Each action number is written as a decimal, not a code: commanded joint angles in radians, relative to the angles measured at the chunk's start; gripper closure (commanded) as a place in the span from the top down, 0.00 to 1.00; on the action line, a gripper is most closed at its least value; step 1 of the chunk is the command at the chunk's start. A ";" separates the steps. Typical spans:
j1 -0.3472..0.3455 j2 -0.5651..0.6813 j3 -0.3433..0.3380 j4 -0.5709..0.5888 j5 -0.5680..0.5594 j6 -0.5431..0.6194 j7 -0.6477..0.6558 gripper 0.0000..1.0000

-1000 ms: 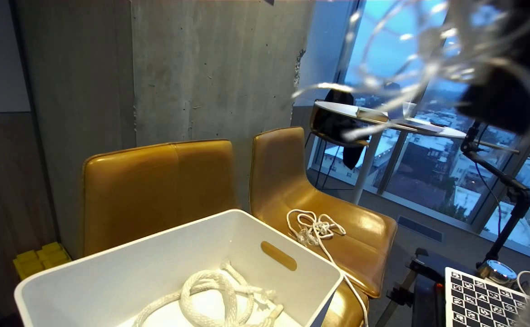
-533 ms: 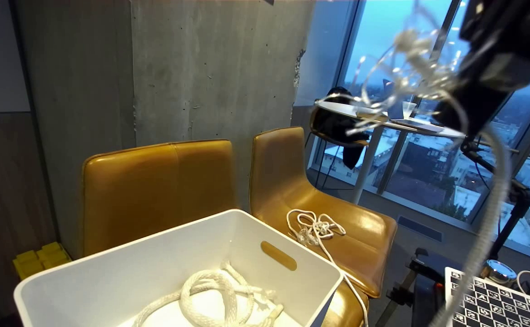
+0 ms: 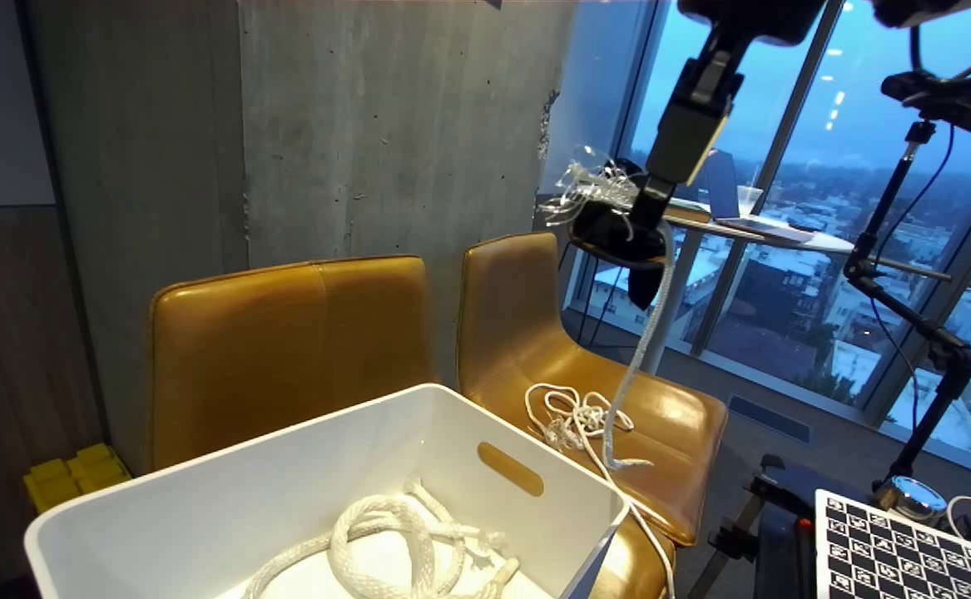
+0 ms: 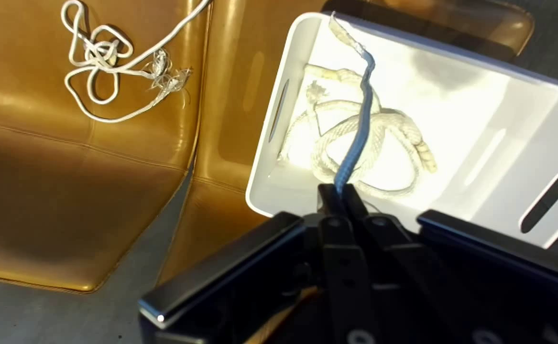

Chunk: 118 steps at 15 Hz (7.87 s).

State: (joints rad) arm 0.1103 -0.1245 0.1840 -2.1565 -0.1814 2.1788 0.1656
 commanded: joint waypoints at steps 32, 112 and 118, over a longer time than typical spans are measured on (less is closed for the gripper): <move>-0.186 0.070 -0.261 -0.270 -0.015 0.146 -0.329 1.00; -0.184 0.505 -0.244 0.435 -0.094 0.153 -0.630 0.03; -0.075 0.271 -0.167 0.364 -0.087 0.003 -0.537 0.03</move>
State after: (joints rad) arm -0.0075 0.2708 -0.0176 -1.7252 -0.2474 2.2473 -0.4303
